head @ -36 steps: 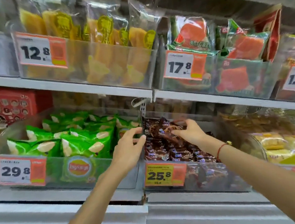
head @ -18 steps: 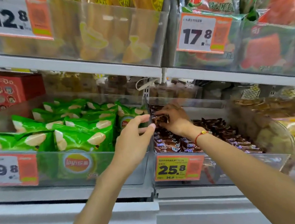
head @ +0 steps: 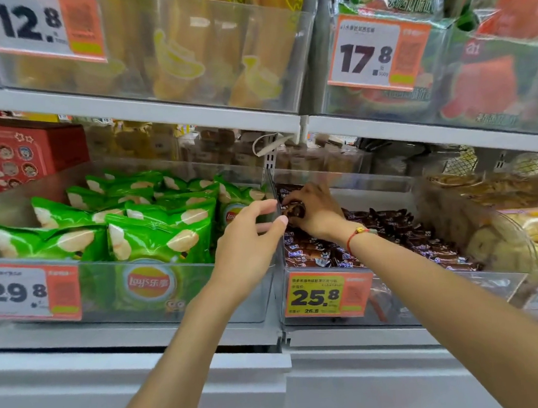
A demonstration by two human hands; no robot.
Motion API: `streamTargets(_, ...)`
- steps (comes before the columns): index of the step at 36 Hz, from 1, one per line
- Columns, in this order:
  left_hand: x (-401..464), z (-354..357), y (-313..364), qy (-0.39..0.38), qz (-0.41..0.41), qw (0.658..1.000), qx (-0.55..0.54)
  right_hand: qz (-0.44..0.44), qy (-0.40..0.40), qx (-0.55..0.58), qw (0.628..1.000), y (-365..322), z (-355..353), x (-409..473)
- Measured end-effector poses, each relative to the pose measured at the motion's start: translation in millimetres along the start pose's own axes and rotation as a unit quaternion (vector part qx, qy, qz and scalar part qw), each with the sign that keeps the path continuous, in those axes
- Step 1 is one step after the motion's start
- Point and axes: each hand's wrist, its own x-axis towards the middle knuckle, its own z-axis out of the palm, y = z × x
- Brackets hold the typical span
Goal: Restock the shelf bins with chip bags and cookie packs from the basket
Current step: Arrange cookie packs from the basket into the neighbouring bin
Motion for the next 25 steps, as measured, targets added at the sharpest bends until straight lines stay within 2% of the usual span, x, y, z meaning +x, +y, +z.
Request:
streamTargets(5, 3.0, -2.1, -2.1, -0.012, -0.003, 1.0, -0.015, 0.0, -0.072, 0.04, 0.997, 1.7, -15.7, -6.1)
streamTargets(10, -0.2, -0.5, 2.6, 0.02, 0.012, 1.0, -0.018, -0.037, 0.009, 0.122, 0.992, 5.0, -39.9, -55.5)
streamTargets(15, -32.8, 5.1, 11.9, 0.11, 0.122, 0.984, 0.064, -0.088, 0.081, 0.189, 0.975, -1.4, -57.0, -149.2)
streamTargets(19, -78.7, 6.8, 7.7, 0.071, 0.172, 0.976, 0.117, -0.112, 0.14, 0.196, 0.964, -1.5, -46.0, -208.6)
streamTargets(21, -101.8, 6.0, 0.6, 0.079, 0.199, 0.964, 0.16, -0.105, 0.179, 0.183, 0.961, 0.4, -32.9, -233.5)
streamTargets(23, -125.7, 7.2, -9.7, 0.087, 0.169, 0.97, 0.151, -0.075, 0.163, 0.215, 0.96, 1.7, -12.9, -257.5)
streamTargets(25, -149.3, 11.2, -25.3, 0.055, 0.076, 0.99, 0.102, -0.043, 0.09, 0.254, 0.962, 3.7, 14.5, -280.3)
